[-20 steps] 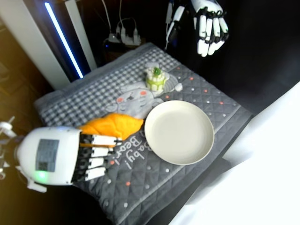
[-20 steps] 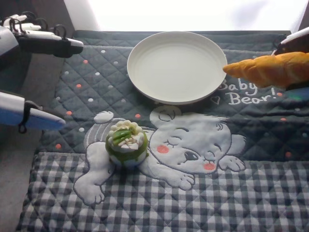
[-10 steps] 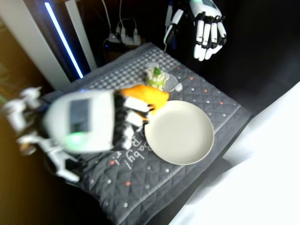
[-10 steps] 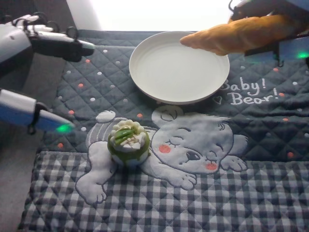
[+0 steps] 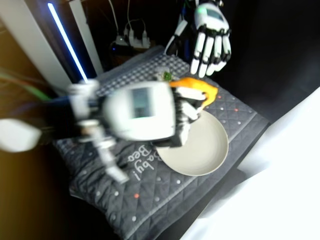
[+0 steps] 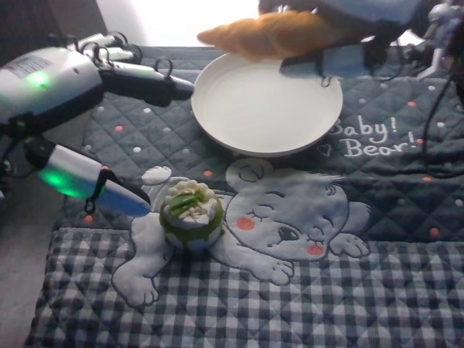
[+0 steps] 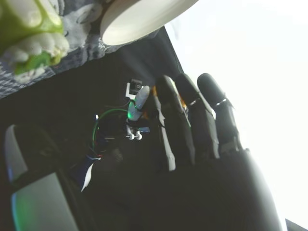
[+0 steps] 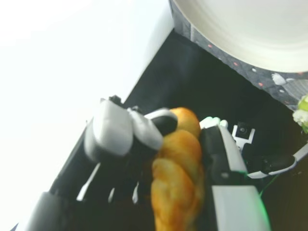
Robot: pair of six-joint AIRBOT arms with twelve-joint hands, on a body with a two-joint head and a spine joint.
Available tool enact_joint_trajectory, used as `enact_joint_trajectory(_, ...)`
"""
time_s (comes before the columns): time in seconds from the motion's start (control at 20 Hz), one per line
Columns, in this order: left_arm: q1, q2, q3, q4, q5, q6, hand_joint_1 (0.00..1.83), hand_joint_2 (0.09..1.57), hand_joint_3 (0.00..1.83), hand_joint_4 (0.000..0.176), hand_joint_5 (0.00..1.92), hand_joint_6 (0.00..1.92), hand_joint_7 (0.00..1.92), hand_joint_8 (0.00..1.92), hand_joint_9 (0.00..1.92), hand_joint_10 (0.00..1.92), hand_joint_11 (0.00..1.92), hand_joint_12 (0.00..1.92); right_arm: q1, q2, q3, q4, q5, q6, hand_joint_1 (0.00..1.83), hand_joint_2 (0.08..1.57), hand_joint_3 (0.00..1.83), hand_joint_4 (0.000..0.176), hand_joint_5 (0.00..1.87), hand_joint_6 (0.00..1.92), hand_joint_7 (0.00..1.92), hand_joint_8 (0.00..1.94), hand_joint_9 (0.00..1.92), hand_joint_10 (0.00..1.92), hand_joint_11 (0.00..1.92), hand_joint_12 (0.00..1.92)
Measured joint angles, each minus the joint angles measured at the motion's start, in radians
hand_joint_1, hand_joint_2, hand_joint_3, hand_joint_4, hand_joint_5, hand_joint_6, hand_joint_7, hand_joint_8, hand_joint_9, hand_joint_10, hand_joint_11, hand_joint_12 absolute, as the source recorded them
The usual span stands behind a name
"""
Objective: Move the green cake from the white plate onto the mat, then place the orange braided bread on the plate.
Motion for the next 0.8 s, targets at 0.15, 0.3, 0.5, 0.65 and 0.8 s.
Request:
enact_joint_trajectory(0.15, 0.000, -0.008, 0.002, 0.008, -0.029, -0.003, 0.91, 0.62, 0.00, 0.086, 0.44, 0.01, 0.39, 0.77, 0.18, 1.36, 0.00, 1.69, 0.000, -0.063, 0.057, 0.014, -0.024, -0.001, 0.97, 1.42, 0.01, 0.000, 0.46, 1.76, 1.08, 1.94, 1.32, 1.92, 1.45, 1.92)
enact_joint_trajectory(0.3, 0.000, -0.033, 0.005, 0.014, -0.052, -0.010, 0.98, 0.57, 0.00, 0.080, 0.46, 0.06, 0.26, 1.20, 0.18, 1.53, 0.00, 1.88, 0.000, -0.109, 0.100, 0.011, -0.076, 0.000, 1.04, 1.45, 0.03, 0.000, 0.40, 1.83, 0.57, 1.93, 1.20, 1.92, 1.34, 1.92)
enact_joint_trajectory(0.5, -0.003, -0.057, 0.024, 0.026, -0.057, -0.044, 0.99, 0.58, 0.00, 0.057, 0.12, 0.75, 0.21, 1.25, 0.09, 1.56, 0.00, 1.92, 0.000, -0.112, 0.111, 0.014, -0.111, 0.001, 0.95, 1.33, 0.00, 0.000, 0.01, 0.52, 0.18, 1.06, 0.37, 1.20, 0.33, 1.66)
enact_joint_trajectory(0.65, -0.003, -0.057, 0.024, 0.031, -0.066, -0.069, 0.95, 0.60, 0.00, 0.026, 0.13, 0.81, 0.24, 1.23, 0.11, 1.54, 0.00, 1.91, 0.000, -0.108, 0.111, 0.014, -0.129, -0.002, 0.55, 1.25, 0.00, 0.000, 0.00, 0.00, 0.17, 0.14, 0.07, 0.51, 0.00, 1.18)
enact_joint_trajectory(0.8, -0.003, -0.057, 0.024, 0.031, -0.072, -0.086, 1.05, 0.57, 0.00, 0.017, 0.12, 0.84, 0.17, 1.30, 0.01, 1.57, 0.00, 1.92, 0.000, -0.094, 0.074, 0.001, -0.128, -0.001, 0.42, 1.27, 0.00, 0.052, 0.00, 0.00, 0.00, 0.00, 0.00, 0.03, 0.00, 0.56)
